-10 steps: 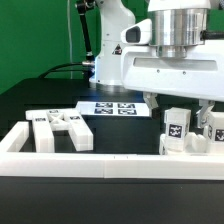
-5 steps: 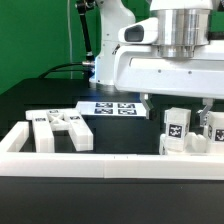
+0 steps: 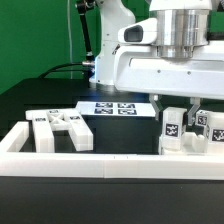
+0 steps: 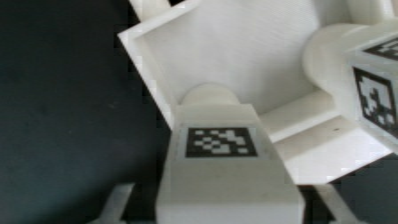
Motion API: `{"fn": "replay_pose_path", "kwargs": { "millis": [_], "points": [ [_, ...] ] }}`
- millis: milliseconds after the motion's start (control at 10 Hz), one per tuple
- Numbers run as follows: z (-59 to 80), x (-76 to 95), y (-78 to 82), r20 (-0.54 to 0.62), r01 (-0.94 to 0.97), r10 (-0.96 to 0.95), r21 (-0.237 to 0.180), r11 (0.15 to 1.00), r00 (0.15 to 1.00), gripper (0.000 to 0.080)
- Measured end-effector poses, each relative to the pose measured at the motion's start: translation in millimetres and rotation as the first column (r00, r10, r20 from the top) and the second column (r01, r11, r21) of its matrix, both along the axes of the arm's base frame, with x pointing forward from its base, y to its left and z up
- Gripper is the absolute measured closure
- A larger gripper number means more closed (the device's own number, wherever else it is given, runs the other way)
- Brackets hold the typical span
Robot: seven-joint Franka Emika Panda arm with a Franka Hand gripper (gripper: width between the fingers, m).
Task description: Assemble chair
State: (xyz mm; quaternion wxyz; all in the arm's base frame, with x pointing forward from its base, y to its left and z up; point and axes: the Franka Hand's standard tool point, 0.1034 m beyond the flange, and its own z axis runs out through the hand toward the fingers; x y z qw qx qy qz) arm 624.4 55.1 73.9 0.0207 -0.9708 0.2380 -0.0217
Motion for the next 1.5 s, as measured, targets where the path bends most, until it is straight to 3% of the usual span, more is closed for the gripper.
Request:
{"fn": "replay_pose_path", "kwargs": {
  "millis": [100,500,800,1200,1500],
  "points": [
    [0.0,0.0,0.0,0.000,0.003,-0.003,0.000,1.000,1.000,0.0511],
    [-0.5,-0.3,0.8,-0.011,0.317,-0.317,0.027,0.948,0.948,0.0510],
    [-1.0,-0.9,2.2,-0.032,0.569,-0.568,0.046,0.821,0.822,0.0509],
    [-1.7,-1.4,3.4,-0.069,0.822,-0.819,0.054,0.567,0.570,0.0509],
    [-2.0,-1.1,6.1,-0.099,0.951,-0.946,0.049,0.304,0.307,0.0509]
  ]
}}
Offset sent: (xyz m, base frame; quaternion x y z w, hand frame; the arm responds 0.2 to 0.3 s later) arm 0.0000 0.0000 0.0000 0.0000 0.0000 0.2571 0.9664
